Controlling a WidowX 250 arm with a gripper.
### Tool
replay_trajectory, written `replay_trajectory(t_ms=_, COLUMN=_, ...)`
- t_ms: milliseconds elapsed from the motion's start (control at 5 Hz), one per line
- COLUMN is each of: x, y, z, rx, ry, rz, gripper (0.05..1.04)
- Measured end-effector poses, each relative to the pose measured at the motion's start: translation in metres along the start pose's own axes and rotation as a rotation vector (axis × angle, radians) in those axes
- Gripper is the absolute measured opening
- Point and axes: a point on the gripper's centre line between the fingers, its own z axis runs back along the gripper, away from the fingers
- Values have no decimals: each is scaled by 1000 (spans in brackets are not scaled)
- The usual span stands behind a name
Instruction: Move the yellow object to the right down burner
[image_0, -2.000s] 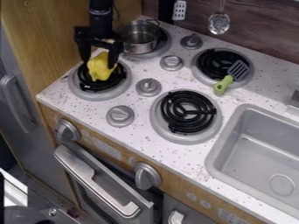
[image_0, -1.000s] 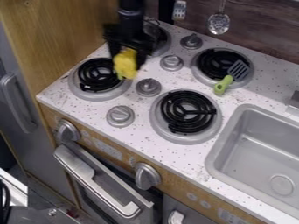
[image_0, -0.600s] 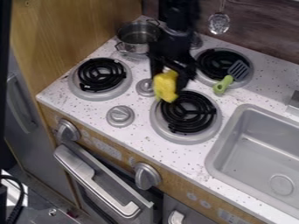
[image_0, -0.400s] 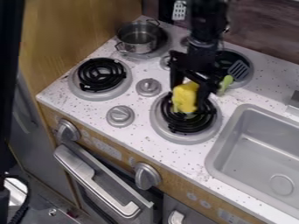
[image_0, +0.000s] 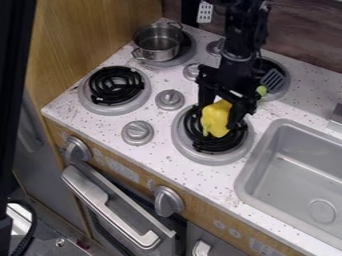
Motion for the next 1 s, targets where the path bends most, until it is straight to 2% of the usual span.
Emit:
replay_trajectory(t_ms=200, x=-6, y=4, z=-7, rx=-24, ry=3, rz=37, gripper=892)
replay_trajectory(t_ms=400, x=-8, y=10, z=-11, rx=-31, ry=4, rz=65, gripper=1009)
replay_trajectory(t_ms=600, x=-3, y=12, z=14, rx=-31, ry=-65, rz=75, gripper=1001)
replay_trajectory(t_ms=800, x=-3, y=13, z=48, rx=-52, ry=-123, rz=118, gripper=1000)
replay_trajectory(t_ms=1000, x=-6, y=22, z=68, rx=-52, ry=-155, rz=174, gripper=1000)
